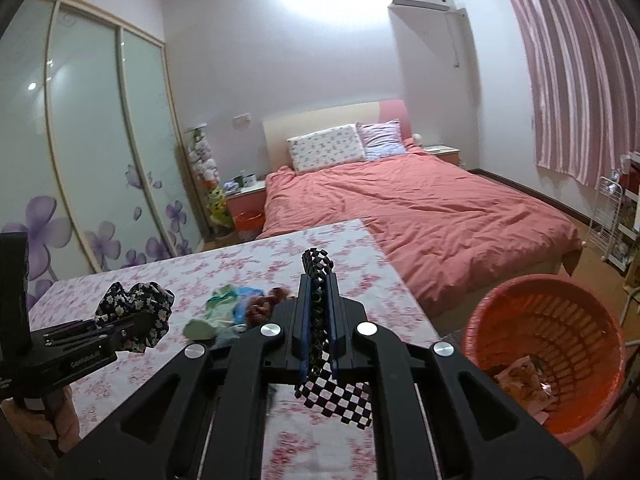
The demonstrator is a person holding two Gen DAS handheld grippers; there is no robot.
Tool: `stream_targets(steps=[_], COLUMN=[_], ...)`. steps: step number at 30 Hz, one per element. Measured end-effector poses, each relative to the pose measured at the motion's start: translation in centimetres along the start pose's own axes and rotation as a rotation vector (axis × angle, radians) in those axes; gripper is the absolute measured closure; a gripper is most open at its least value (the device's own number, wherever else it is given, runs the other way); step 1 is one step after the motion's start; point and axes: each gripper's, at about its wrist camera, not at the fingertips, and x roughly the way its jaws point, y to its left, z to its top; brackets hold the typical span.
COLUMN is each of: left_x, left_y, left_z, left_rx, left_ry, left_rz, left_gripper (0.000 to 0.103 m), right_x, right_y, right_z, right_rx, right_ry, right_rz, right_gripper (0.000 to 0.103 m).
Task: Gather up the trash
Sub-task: 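Carry the pouch with the left tool while the right tool carries the mesh pad, releasing both into the basket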
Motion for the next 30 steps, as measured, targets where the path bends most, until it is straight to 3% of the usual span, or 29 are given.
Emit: stream_targets(steps=[30], left_x=[4.3], left_y=[-18.3], left_z=[-0.6], left_rx=[0.179], left_ry=[0.049], left_rz=[-0.275], left_gripper=[0.076], right_x=[-3.7], right_y=[-13.3], right_z=[-0.8], right_rx=[0.169], right_ry=[-0.071], right_rz=[-0.192], right_gripper=[0.096])
